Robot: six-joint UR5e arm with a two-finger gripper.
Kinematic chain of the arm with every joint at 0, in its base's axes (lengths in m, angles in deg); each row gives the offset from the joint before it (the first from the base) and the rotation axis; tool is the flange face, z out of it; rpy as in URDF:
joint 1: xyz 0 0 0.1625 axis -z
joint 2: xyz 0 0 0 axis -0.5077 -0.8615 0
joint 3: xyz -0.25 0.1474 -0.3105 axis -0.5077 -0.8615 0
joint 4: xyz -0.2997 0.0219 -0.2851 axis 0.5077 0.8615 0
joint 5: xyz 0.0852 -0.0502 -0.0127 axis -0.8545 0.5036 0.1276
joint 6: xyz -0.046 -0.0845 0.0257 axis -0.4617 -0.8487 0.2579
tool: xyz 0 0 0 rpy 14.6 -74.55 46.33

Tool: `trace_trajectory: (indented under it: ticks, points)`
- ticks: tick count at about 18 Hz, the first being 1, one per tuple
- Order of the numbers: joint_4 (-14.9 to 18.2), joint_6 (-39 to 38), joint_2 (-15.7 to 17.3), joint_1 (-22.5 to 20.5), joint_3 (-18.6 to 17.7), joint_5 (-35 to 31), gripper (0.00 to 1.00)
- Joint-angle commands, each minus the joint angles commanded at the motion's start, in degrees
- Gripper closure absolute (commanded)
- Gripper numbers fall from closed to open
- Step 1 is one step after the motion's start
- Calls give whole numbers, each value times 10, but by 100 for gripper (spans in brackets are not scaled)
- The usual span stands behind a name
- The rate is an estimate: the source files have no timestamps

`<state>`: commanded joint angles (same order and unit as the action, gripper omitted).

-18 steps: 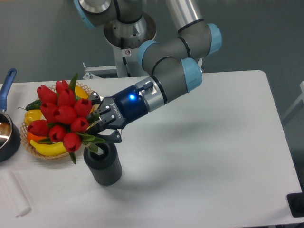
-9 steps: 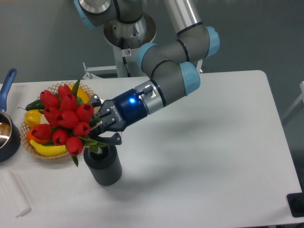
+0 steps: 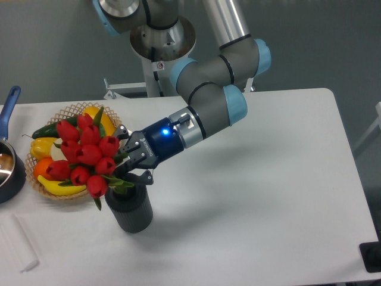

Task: Insert the flowers into the vase
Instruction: 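Push the tulip stems down into the vase and straighten the bunch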

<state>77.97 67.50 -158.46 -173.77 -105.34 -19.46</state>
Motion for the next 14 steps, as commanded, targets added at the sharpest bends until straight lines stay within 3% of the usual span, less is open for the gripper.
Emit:
trace_trajectory:
  ticks: [14]
  points:
    - [0, 103, -38, -13, -34, -7, 73]
